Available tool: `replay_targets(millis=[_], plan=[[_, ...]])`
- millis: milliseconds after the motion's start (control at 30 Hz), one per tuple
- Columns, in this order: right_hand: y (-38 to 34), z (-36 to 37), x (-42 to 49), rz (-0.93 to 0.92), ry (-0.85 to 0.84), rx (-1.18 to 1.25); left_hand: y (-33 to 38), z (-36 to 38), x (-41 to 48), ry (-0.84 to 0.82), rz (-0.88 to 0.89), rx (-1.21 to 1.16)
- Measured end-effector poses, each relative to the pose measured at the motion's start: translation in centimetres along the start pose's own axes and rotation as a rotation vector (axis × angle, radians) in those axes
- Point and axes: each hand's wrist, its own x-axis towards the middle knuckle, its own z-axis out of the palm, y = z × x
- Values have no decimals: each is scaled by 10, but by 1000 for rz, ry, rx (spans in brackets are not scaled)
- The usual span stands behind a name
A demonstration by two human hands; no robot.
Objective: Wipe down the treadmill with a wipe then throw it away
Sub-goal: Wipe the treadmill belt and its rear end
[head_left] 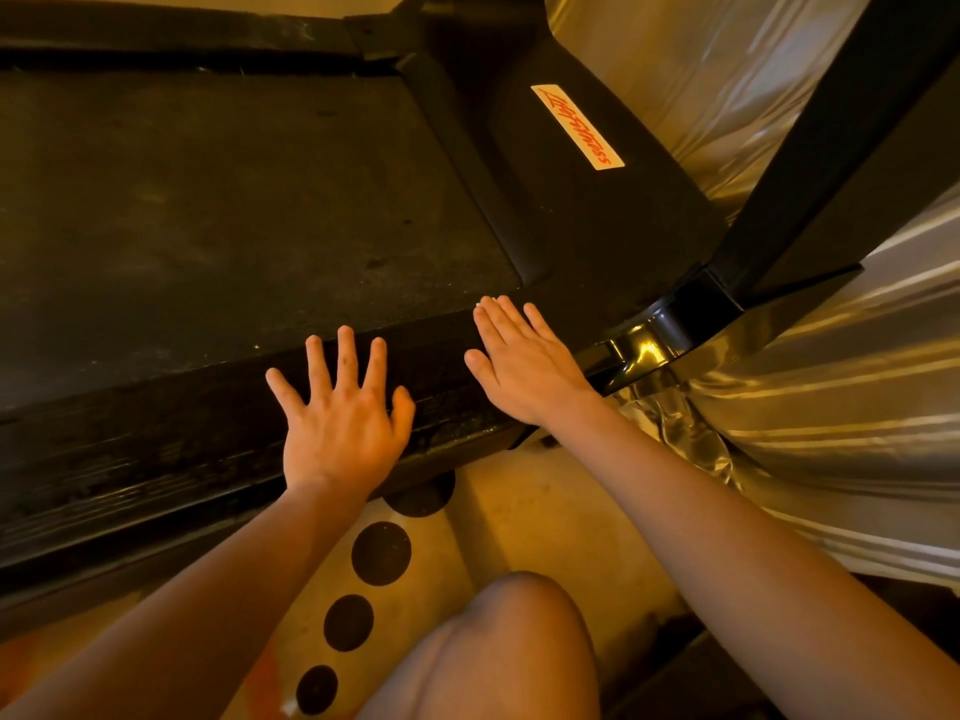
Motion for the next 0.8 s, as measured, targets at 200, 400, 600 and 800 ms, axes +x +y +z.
replay_targets(millis=[200, 400, 600, 800], plan=[[20, 6, -28, -89, 23, -40, -1, 1, 1, 7, 7, -14], [20, 3, -19, -108, 53, 37, -1, 2, 1, 9, 12, -20], [15, 2, -35, -20, 166, 182, -1, 2, 1, 13, 14, -15], [31, 6, -39, 213, 208, 354, -1, 3, 1, 17, 15, -19]])
